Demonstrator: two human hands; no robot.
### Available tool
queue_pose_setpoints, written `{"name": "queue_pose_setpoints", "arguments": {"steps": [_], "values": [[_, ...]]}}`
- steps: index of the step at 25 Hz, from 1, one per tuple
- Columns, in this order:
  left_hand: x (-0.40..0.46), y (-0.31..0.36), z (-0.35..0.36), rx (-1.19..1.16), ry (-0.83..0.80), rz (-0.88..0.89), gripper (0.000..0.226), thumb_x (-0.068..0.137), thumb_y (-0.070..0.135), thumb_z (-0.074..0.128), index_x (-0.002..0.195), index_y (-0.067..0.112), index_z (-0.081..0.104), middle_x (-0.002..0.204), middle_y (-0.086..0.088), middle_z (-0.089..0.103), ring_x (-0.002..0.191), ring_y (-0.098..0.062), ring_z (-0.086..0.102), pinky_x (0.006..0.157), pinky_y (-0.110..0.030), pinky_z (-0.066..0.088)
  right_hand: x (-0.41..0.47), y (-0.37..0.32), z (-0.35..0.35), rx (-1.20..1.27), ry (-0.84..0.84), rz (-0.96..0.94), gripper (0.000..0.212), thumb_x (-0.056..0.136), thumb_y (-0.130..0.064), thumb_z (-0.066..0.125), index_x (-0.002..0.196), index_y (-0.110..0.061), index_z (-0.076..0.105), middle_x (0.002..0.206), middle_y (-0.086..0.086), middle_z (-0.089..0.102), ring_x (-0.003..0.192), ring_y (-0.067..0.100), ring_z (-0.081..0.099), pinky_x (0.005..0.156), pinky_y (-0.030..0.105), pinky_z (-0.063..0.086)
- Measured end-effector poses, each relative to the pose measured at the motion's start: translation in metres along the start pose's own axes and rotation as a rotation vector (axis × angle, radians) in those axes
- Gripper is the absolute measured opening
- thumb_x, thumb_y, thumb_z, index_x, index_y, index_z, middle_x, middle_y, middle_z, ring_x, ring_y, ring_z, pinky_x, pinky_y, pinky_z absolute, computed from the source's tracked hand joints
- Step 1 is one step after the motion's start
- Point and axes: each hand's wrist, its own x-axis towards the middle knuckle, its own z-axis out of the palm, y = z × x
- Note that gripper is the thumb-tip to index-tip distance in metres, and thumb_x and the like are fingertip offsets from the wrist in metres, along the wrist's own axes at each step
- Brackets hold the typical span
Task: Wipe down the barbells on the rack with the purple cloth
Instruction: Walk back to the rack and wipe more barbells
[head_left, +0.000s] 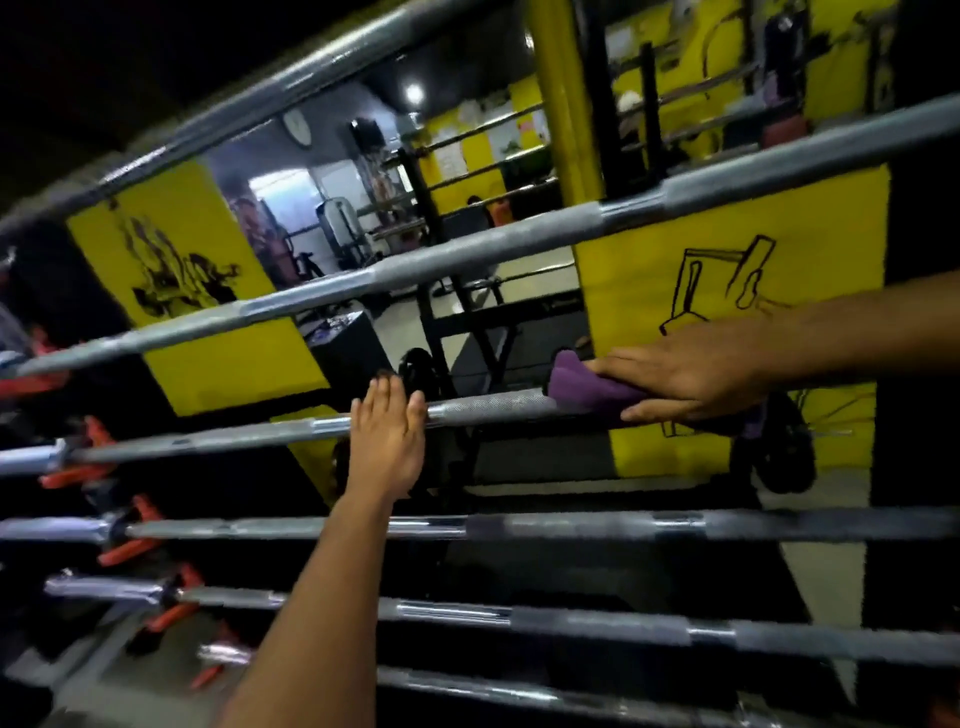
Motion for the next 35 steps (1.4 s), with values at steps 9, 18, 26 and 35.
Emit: {"name": "queue_pose_setpoints", "arguments": {"steps": [9, 18, 26, 35], "values": [[0.009, -0.038, -0.003, -0.072, 0.074, -0.107, 0.06, 0.108, 0.042, 0.018, 0.159, 0.011, 0.014, 0.166, -0.006, 0.011, 0.154, -0.019, 0.0, 0.121, -0.04, -0.007, 0.041, -0.02, 0.006, -0.009, 0.064, 0.062, 0.068, 0.096, -0.063, 0.017, 0.15, -0.022, 0.012, 0.133, 0.006, 0.042, 0.099, 0.027, 0.061, 0.074, 0.042, 0.057], [0.006, -0.048, 0.003, -0.079, 0.115, -0.089, 0.06, 0.107, 0.043, 0.015, 0.159, 0.012, 0.013, 0.166, -0.005, 0.011, 0.154, -0.017, 0.002, 0.121, -0.041, -0.006, 0.139, -0.063, 0.005, -0.083, 0.187, 0.084, 0.068, 0.104, -0.053, 0.033, 0.158, -0.022, 0.006, 0.142, 0.016, 0.039, 0.1, 0.034, 0.057, 0.065, 0.039, 0.043], [0.006, -0.048, 0.004, -0.079, 0.087, -0.112, 0.059, 0.108, 0.04, 0.014, 0.159, 0.012, 0.008, 0.167, -0.004, 0.005, 0.153, -0.016, -0.004, 0.123, -0.042, -0.008, -0.015, -0.005, 0.021, -0.157, 0.167, 0.016, 0.066, 0.098, -0.054, 0.021, 0.156, -0.023, 0.014, 0.137, 0.019, 0.049, 0.088, 0.025, 0.059, 0.061, 0.026, 0.046], [0.004, -0.043, 0.004, -0.099, 0.087, -0.118, 0.06, 0.108, 0.041, 0.014, 0.159, 0.01, 0.007, 0.167, -0.006, 0.003, 0.154, -0.017, -0.005, 0.122, -0.041, -0.009, 0.105, -0.05, 0.002, -0.124, 0.162, 0.121, 0.065, 0.104, -0.053, 0.029, 0.157, -0.022, 0.009, 0.138, 0.014, 0.041, 0.097, 0.032, 0.062, 0.066, 0.04, 0.051]]}}
